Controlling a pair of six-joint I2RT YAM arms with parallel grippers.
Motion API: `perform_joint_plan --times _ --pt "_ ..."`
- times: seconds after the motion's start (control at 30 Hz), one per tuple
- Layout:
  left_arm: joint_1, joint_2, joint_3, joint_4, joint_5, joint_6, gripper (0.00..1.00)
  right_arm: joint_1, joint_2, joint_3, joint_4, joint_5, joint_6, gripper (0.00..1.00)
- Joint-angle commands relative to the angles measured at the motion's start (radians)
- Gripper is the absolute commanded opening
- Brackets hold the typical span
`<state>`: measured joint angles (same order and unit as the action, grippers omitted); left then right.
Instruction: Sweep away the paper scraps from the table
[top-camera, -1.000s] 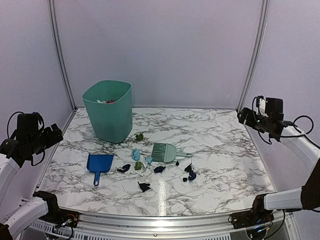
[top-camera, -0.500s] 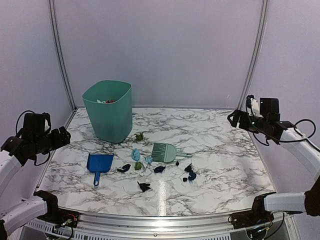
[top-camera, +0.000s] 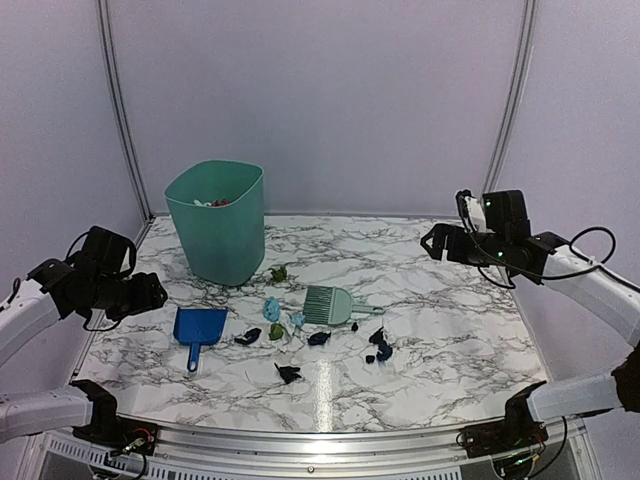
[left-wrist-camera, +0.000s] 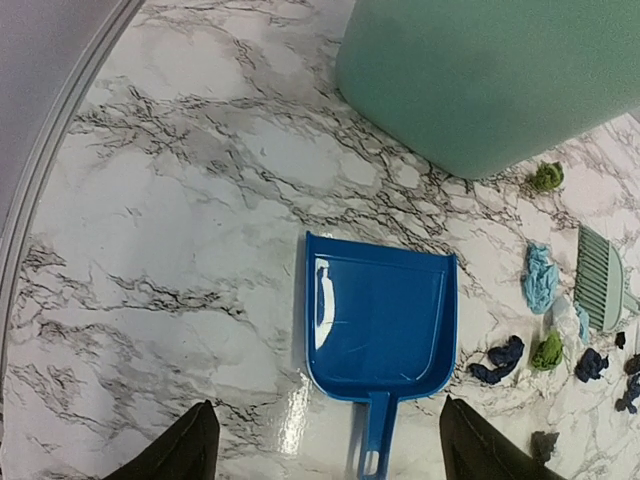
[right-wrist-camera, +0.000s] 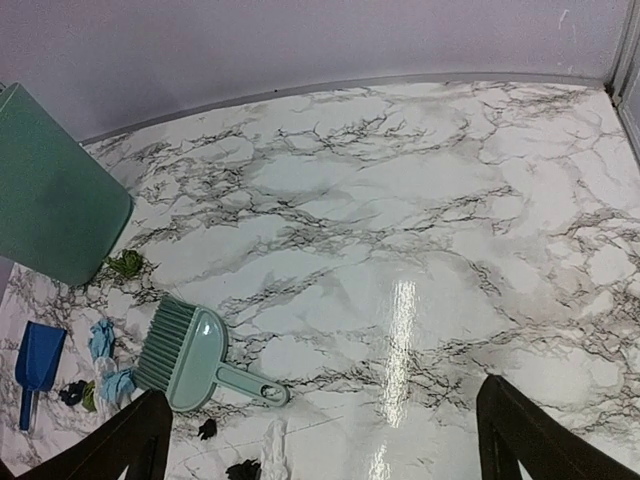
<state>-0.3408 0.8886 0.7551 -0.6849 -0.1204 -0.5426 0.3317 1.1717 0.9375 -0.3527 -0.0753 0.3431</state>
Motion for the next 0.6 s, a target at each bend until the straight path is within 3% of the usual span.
perform_joint_plan --times 0.0,0.23,0.57 --pt "-0.065 0.037 0.016 -0.057 0.000 -0.048 0.78 0.069 0.047 0.063 -0.001 0.056 0.017 0.98" --pt "-0.087 0.052 0.034 -0.062 0.013 0.012 0.75 0.193 0.210 0.164 -0.051 0.059 -0.248 0.92" --pt "-0.088 -0.006 0.041 -0.056 0.027 0.080 0.76 0.242 0.375 0.213 -0.037 -0.045 -0.534 0.88"
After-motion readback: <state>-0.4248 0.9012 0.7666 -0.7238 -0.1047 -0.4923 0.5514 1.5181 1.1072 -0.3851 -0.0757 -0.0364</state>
